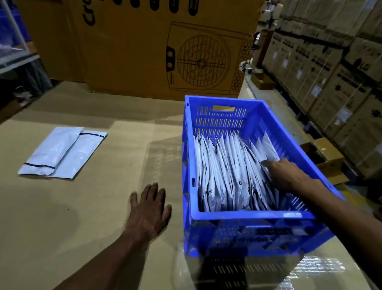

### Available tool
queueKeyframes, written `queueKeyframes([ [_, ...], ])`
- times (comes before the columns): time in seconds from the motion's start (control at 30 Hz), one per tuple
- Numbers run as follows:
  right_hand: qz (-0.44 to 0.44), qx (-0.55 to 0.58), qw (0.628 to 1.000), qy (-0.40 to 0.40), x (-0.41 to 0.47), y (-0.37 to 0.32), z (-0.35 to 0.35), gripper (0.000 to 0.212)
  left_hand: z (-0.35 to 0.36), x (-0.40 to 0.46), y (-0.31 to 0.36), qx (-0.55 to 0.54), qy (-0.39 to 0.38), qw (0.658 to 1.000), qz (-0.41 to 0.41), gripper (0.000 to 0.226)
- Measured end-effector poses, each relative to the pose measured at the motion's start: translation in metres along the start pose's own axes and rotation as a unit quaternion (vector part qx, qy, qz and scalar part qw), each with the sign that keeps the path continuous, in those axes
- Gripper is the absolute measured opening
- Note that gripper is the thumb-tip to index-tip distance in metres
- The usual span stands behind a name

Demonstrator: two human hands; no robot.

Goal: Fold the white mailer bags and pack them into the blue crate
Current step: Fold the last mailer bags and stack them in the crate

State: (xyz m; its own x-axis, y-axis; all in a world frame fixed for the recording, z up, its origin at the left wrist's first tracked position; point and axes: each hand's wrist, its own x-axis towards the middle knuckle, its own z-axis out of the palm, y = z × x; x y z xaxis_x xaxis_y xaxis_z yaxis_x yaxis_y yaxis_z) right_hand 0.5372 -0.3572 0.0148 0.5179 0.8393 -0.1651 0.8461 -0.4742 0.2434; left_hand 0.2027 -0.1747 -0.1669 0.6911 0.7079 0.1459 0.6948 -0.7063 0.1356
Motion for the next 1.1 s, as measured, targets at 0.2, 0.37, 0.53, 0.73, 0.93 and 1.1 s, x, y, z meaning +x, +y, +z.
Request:
queueKeyframes([
  [0.2,-0.01,0.053,0.998,-0.035,0.025,0.003,0.006,0.049,-0.001,0.001,0.0,-0.008,0.002,1.0,-0.003,0.069],
  [0.37,-0.007,0.075,0.996,-0.043,0.03,-0.002,0.012,0.039,-0.001,0.0,0.0,-0.012,0.01,1.0,-0.005,0.067],
  [0.53,0.026,0.085,0.989,-0.115,0.039,-0.01,0.014,0.066,-0.003,0.0,0.002,-0.013,0.01,1.0,-0.007,0.069],
  [0.73,0.028,0.12,0.99,-0.069,0.043,-0.016,0.009,0.023,-0.002,0.0,0.0,-0.005,0.005,1.0,-0.011,0.067],
  [0.93,0.037,0.221,0.974,-0.02,0.04,0.002,0.005,0.055,-0.003,0.0,0.001,-0.018,0.014,1.0,-0.012,0.065],
  [1.1,0.054,0.217,0.974,-0.029,0.043,-0.002,0.011,0.054,0.001,0.001,-0.001,-0.015,0.015,1.0,-0.012,0.065],
])
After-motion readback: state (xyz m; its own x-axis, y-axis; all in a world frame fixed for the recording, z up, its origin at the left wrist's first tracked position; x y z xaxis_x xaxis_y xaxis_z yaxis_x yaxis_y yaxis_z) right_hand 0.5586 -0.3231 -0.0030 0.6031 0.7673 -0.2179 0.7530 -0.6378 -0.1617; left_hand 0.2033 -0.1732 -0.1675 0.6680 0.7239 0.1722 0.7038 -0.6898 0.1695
